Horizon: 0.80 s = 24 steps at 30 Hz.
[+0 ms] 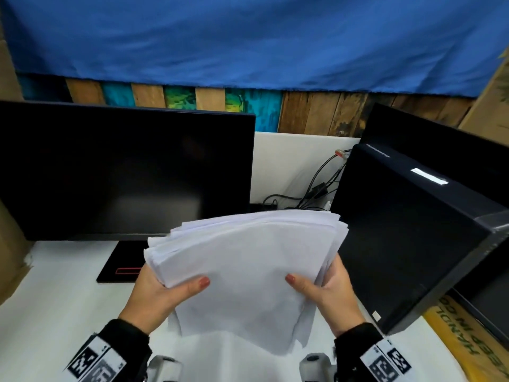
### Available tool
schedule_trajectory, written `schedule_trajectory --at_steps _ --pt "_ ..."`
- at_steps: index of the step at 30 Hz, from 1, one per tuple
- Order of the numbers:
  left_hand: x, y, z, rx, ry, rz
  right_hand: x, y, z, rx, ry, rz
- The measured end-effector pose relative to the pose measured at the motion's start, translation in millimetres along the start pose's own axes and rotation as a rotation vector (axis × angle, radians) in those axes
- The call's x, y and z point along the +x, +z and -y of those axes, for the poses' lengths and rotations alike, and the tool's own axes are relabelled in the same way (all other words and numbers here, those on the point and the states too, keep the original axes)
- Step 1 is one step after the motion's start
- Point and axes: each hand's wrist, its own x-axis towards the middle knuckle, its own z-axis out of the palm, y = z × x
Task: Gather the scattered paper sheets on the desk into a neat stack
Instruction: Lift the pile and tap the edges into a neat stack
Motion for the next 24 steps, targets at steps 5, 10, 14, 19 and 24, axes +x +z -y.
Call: schedule_trajectory --at_steps 5,10,14,19,24 --pt "2 14 -2 -0.013 0.024 -0.024 0 15 -3 0.041 -0.014 -0.117" --pt "-5 1 4 -0.034 0.04 -0.036 -10 8 -7 -0.051 -0.014 -0.113" --pt "-9 8 -17 0.141 0.311 -0.195 -15 15 12 -0.198 -0.29 -0.186" --pt "-6 19 -44 0.497 0.651 -0.219 -16 27 43 -0.682 -0.747 -0.276" --pt "-10 14 -47 0.595 0.582 -0.181 -19 20 39 -0.778 -0.681 -0.271"
